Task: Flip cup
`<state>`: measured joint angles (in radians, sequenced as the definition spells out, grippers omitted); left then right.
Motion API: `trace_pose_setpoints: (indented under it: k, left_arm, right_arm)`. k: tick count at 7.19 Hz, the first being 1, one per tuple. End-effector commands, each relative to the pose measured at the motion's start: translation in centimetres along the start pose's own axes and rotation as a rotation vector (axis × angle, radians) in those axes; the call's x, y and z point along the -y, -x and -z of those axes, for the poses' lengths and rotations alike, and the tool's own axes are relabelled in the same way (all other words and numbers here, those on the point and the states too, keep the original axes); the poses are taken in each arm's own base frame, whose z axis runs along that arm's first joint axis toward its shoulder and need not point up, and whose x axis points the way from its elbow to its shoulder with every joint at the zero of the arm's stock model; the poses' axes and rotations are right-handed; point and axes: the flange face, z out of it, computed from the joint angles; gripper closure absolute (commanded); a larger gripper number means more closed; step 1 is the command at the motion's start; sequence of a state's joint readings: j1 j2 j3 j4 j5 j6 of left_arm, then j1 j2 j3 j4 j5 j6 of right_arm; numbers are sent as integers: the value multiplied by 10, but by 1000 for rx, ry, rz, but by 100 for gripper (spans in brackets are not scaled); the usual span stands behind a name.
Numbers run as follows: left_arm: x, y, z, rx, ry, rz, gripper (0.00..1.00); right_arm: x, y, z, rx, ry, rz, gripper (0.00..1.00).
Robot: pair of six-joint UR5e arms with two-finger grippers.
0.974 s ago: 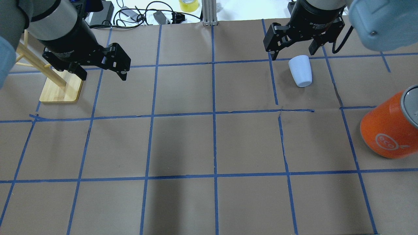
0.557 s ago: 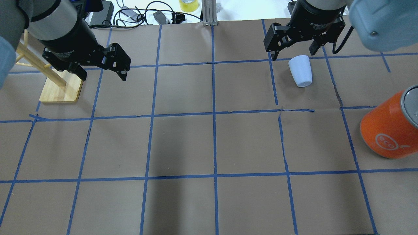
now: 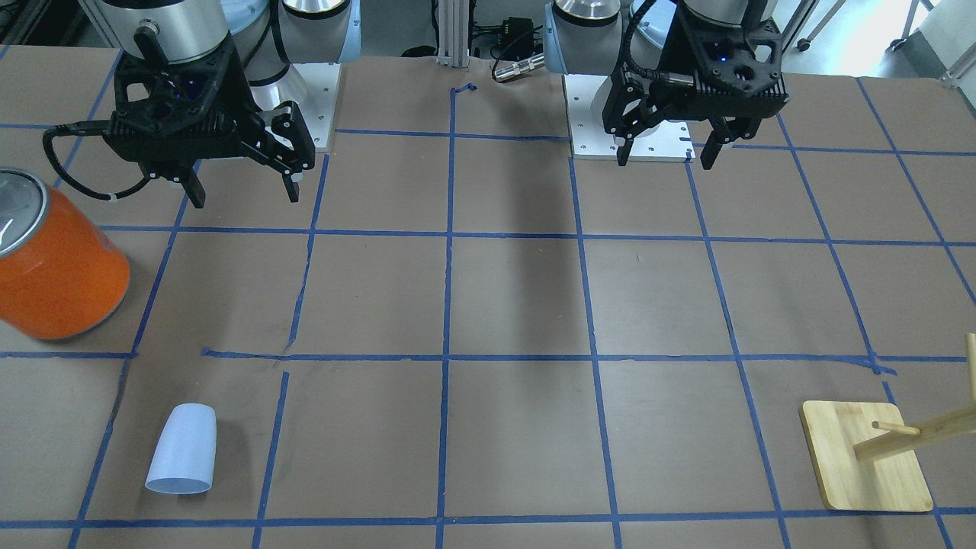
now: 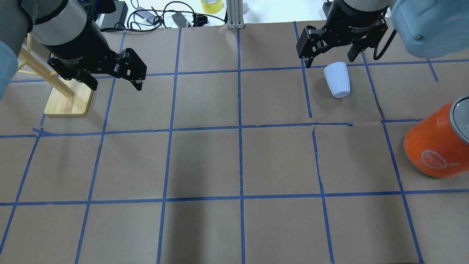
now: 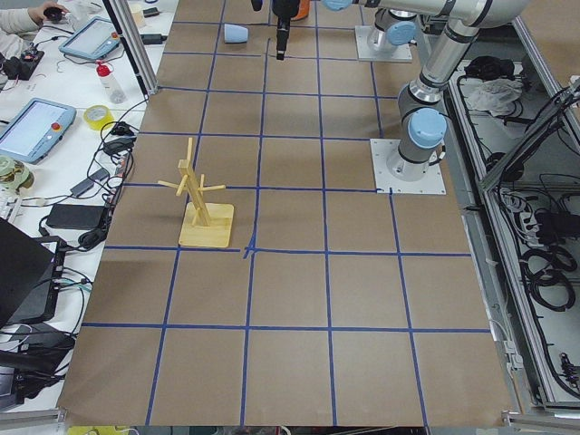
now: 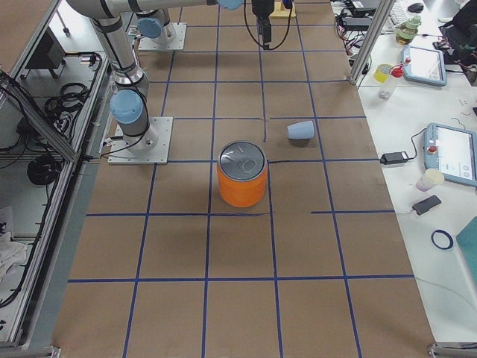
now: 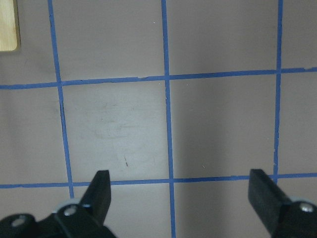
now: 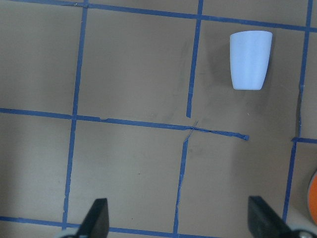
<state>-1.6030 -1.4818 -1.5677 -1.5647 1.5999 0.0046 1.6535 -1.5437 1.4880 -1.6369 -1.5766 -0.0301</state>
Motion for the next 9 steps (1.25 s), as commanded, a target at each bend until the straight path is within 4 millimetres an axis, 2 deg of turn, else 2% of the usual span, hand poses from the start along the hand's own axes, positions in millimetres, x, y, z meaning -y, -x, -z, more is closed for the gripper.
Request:
trace_pose_setpoints:
  k: [1,3,4,5,6,7,9]
  left_arm:
    - [0,0,0,0,0,0,0]
    - [0,0,0,0,0,0,0]
    - [0,0,0,2,0,0,0]
    - [0,0,0,0,0,0,0]
    - [0,0,0,0,0,0,0]
    - [0,0,0,0,0,0,0]
    - [0,0,0,0,0,0,0]
  right_arm:
    - [0,0,0,0,2,2,0]
    - [6,-10,7,-4,-23,-18,0]
    - [13,-33,8,-7,-29,-67,0]
    - [36,-69,-28,6,22,-124,0]
    - [66,-106,-63,10,-6,-165,0]
    - [85,-121,-103,7,-16,-137,0]
    - [131,-138,-216,5,-19,-61,0]
